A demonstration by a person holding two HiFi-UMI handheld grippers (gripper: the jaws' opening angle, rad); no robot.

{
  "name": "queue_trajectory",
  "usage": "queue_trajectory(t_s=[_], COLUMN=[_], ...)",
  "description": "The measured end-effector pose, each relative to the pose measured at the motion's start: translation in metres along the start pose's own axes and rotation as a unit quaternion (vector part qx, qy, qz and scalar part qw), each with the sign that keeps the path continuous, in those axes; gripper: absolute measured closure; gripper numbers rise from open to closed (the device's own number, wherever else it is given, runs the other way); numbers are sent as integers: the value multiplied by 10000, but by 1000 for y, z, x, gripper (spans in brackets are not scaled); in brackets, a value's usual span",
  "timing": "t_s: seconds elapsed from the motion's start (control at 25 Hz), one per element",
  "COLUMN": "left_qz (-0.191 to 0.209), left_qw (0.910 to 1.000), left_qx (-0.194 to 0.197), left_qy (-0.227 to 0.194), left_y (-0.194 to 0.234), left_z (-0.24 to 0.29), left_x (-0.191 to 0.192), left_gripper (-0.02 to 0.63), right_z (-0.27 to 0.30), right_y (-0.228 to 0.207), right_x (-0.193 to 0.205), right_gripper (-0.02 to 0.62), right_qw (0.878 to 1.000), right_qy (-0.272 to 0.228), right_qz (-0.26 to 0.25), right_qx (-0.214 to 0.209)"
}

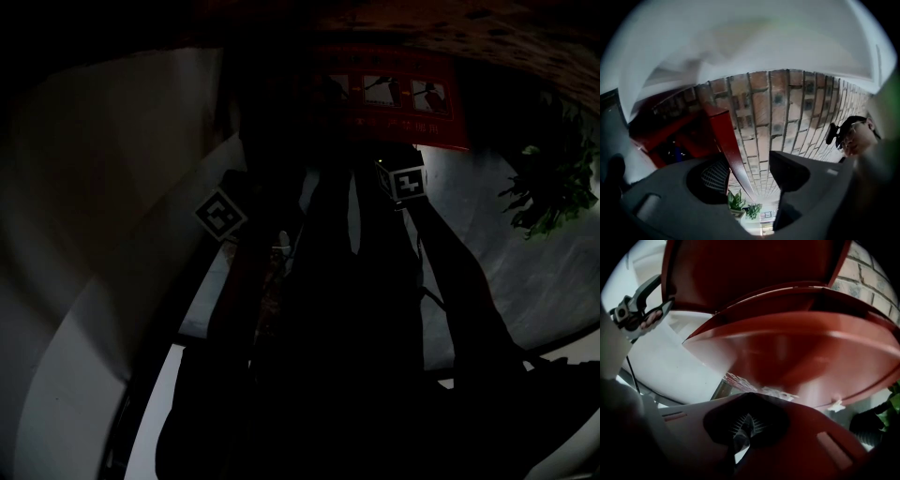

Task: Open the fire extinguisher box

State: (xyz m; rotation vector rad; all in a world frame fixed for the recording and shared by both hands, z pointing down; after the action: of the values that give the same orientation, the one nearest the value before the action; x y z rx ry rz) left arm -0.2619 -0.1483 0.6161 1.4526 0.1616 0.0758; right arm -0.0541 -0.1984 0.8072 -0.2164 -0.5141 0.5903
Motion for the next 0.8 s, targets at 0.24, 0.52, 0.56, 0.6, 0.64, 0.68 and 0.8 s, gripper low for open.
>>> queue_trajectory(t_s=[0.24, 0.52, 0.56, 0.6, 0.64, 0.68, 0.8], left_qz=[369, 880, 962, 1048, 1127, 1198, 1363], left_qw=[9993, 9956, 9949, 9940, 9931, 9922, 9901], left_qx=[94, -48, -65, -79, -86, -82, -60], left_qy=[63, 309, 310, 314, 322, 333, 328], left_y=[-17, -28, -30, -33, -35, -38, -43], left_z=[14, 24, 27, 30, 33, 35, 42], left_x=[-9, -15, -16, -18, -20, -22, -25], left_gripper=[325, 325, 325, 325, 325, 325, 325], right_z=[-3, -17, -20, -22, -24, -26, -37], right_y=[-3, 1, 3, 5, 8, 10, 18], right_x=[9, 18, 20, 23, 24, 25, 17], right_gripper=[603, 601, 601, 600, 598, 598, 598], right_qw=[9999, 9995, 9993, 9990, 9989, 9987, 9977], right_qy=[64, 203, 224, 241, 247, 241, 214], right_qz=[103, 170, 190, 193, 180, 161, 135], right_qx=[-42, -167, -239, -308, -368, -423, -633])
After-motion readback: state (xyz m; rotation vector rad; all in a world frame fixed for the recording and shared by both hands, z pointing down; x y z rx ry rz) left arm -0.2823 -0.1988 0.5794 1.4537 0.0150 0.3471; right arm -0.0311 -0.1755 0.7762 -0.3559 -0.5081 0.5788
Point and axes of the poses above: the fingertips, and each gripper's own axes: z forward along the fingers, y to its left, x out of its underside, the point moved 6 cm from there along -z, backward along the fingers, and after that the axes turned 7 degrees about -z, right-handed, at the moved point
